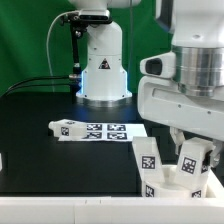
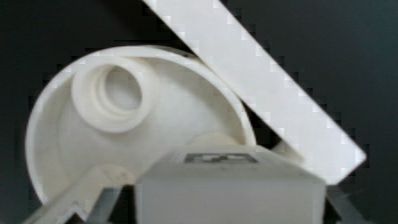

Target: Assemble stool

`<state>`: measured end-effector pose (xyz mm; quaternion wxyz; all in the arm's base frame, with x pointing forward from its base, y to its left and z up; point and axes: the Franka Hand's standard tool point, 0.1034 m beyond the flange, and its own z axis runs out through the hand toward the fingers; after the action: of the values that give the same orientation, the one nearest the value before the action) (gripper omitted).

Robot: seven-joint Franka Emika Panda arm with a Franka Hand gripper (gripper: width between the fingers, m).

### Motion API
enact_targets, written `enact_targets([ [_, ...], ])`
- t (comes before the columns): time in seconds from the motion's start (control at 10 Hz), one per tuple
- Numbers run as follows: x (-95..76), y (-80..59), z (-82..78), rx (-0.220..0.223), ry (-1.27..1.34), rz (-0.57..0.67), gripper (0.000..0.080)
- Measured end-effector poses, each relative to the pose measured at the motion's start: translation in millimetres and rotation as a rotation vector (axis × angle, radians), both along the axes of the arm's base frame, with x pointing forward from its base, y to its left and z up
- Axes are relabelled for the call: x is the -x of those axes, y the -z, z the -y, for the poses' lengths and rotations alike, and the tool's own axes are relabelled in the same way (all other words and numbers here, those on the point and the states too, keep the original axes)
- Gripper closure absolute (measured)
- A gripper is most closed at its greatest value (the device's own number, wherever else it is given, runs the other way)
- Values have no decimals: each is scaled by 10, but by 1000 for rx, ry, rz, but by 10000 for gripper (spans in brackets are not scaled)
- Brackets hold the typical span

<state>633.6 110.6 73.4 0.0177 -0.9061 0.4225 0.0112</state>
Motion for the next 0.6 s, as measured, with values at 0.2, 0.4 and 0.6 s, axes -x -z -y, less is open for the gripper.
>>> enact_targets([
  [0.2,17,21,-28,1,131,-9,465],
  [0.4,17,24,-24,2,247,-14,465],
  [0.6,-64,-27,-37,-53,704,-22,465],
])
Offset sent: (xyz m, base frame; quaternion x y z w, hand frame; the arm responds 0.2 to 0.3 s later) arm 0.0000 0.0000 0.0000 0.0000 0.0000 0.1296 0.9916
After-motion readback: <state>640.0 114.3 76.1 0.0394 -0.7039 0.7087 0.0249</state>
